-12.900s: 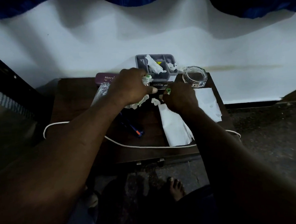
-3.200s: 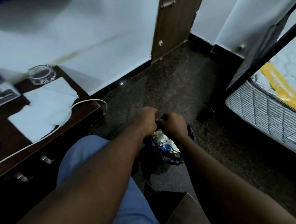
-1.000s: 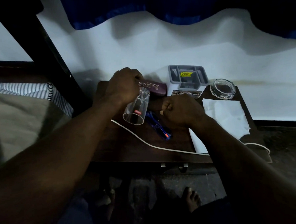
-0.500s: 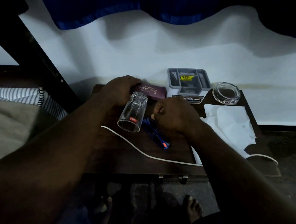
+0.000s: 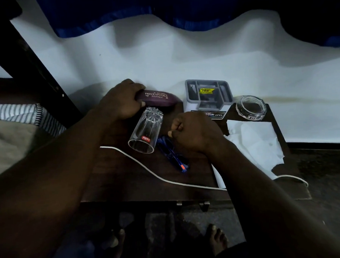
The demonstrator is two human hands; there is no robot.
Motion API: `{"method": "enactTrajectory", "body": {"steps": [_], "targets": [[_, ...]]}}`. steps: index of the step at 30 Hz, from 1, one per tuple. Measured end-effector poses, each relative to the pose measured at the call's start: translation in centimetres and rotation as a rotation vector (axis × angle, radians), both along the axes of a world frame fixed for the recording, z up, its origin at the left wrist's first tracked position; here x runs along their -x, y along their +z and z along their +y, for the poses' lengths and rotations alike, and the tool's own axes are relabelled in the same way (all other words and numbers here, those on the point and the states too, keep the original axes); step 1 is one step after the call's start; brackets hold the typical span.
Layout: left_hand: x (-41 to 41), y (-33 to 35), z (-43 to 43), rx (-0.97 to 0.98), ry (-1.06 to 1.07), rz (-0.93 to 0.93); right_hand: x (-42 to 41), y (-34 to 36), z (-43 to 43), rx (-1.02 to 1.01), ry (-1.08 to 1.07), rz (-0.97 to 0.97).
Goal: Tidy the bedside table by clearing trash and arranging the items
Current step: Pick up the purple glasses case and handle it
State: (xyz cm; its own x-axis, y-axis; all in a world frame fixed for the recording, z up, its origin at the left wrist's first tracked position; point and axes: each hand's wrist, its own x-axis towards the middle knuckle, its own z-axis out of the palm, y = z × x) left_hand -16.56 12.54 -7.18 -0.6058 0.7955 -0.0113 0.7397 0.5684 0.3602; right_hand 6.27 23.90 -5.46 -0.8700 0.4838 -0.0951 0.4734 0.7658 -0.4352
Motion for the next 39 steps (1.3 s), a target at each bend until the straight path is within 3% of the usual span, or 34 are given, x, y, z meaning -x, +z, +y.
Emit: {"method": "enactTrajectory", "body": {"steps": [8,11,13,15,19,26,31,35,37,39], "targets": [[-2.0,2.9,-2.3,-0.245,0.073,-0.036,0.2,1.0,-0.3,0.015,-0.062,0.107],[-2.9,4.4,-3.8,-0.381,0.096,-0.083,0.2,1.8,-0.5,0.049,-0.14,0.298],[-3.8,5.3,-4.7,-0.482,0.123,-0.21,0.3,2.6,-0.5,0.13,-0.242,0.462],[-5.0,6.0,-5.5,-0.614,0.157,-0.459,0.0,3.5,-0.7,0.278,-0.322,0.511],[-8.2,7.0,-6.7,-0.858,0.198,-0.896,-0.5,4.6,-2.0,0.79,-0.249,0.566],[-12.9,7.8,-9.4,-1.007,0.299,-1.121,-0.6,6.1,-3.6,1.104,-0.075,0.817],[-13.4,7.8,-9.5,-1.097,0.35,-1.357,-1.0,6.0,-3.6,1.101,-0.053,0.778],[-13.6,8.1,-7.4,-1.08,0.327,-1.402,-0.9,5.9,-3.3,1.04,-0.092,0.73],[-13.7,8.1,-6.3,-1.069,0.317,-1.367,-0.8,5.7,-2.8,0.919,-0.114,0.745],[-13.3,8.0,-5.4,-1.062,0.333,-1.338,-0.7,5.3,-2.1,0.638,-0.118,0.755]]}}
